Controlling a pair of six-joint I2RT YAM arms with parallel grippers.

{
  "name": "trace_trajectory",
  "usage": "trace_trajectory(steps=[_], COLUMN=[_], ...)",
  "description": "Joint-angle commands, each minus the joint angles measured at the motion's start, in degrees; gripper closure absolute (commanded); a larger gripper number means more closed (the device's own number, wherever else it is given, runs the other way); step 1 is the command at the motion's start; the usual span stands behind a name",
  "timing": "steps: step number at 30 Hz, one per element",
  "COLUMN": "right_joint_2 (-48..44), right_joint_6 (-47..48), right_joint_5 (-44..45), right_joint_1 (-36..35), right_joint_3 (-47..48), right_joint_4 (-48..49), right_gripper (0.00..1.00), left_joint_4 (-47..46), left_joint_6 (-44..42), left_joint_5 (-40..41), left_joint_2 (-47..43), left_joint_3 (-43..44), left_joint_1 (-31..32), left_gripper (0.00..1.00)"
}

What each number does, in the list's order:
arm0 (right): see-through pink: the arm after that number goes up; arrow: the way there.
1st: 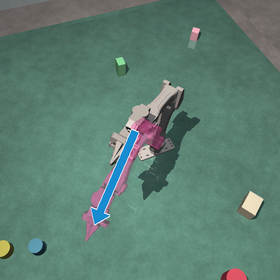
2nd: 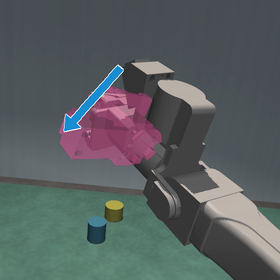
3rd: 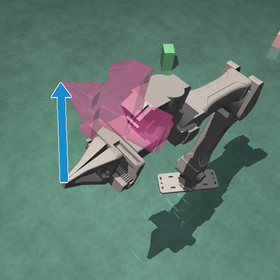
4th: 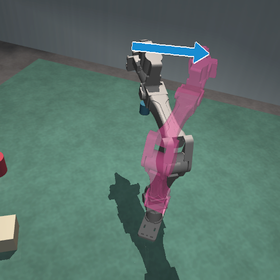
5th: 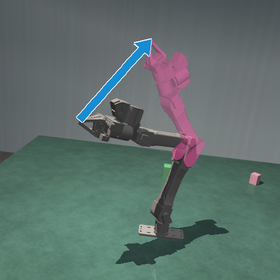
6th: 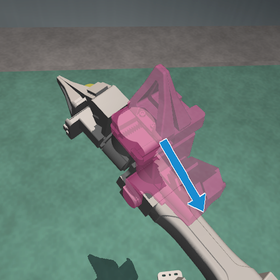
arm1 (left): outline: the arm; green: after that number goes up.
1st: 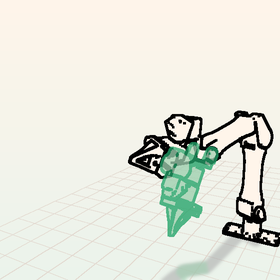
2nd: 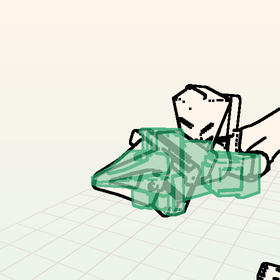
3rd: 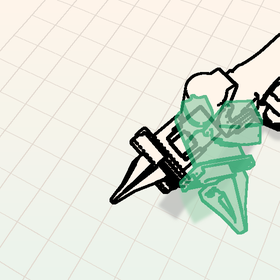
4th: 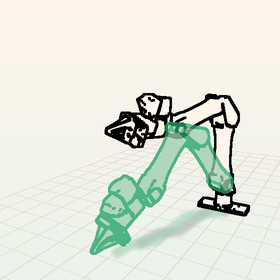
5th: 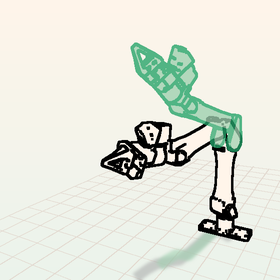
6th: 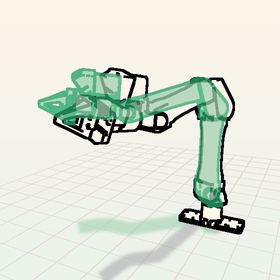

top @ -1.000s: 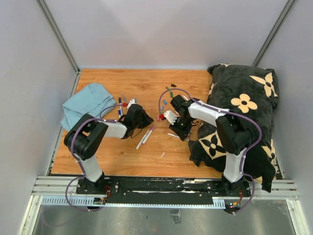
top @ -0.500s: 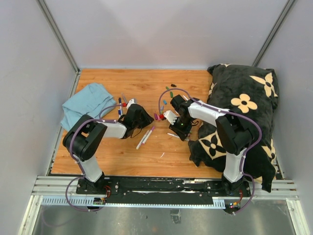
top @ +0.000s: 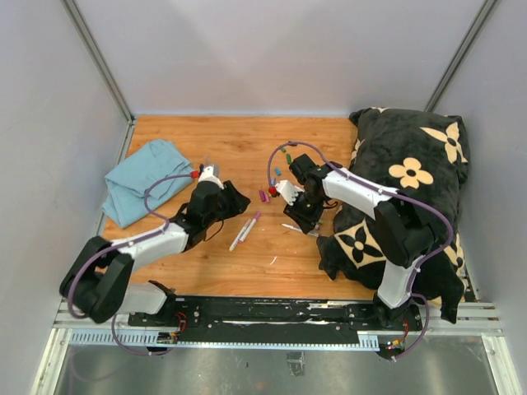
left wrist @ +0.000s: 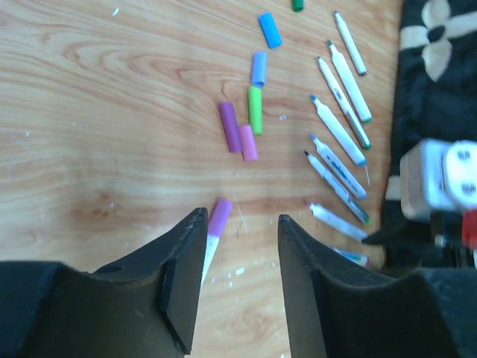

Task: Open the pen caps
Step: Place the pen cap at the center of the board, then pick up the pen from the center of the board.

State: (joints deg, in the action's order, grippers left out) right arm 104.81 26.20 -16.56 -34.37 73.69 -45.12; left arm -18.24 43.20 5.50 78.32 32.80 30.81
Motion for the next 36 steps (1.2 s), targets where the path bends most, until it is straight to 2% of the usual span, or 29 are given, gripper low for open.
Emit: trace_trajectory(steps=[1,4,6,10,22,36], right_joint_2=[-3.2,-4.6,-5.7,-7.7,-9.8,-9.4], right_joint_6=[1.8,2.4,2.7,3.3,4.2,4.5], right_joint_5=[-2.1,-3.1,-3.8,-5.4,-7.5,-7.8], right_joint_1=[-1.0,-1.0,-1.0,-1.0,-0.9,-0.9], right_joint_3=[1.8,1.7,1.7,1.1,0.7,0.6], right_joint_4=[-1.4,-1.2,-1.1,-0.6,-0.1,-0.1], right_gripper=[0.61,0.61,0.60,0.60,0.60,0.60], left_joint_4=[-2.3,-4.5,-5.5,-5.6,-2.2,6.6], left_joint_6=[-9.4,-11.5,-12.1,-12.3,-11.7,-12.5], left_joint_5=[-3.8,-6.3,-8.3,-11.2,-18.1,-3.3], left_joint_2=[-9.2,-15.9,-19.7,-24.4,-24.7,-24.6], left_joint_3=[-7.4,-12.5,-15.2,-18.1,-18.8,-16.0], left_joint_1=[-0.4,-0.4,-0.4,-0.4,-0.1,11.3], left_gripper=[0.52,0.46,0.39,0.31,0.30,0.30])
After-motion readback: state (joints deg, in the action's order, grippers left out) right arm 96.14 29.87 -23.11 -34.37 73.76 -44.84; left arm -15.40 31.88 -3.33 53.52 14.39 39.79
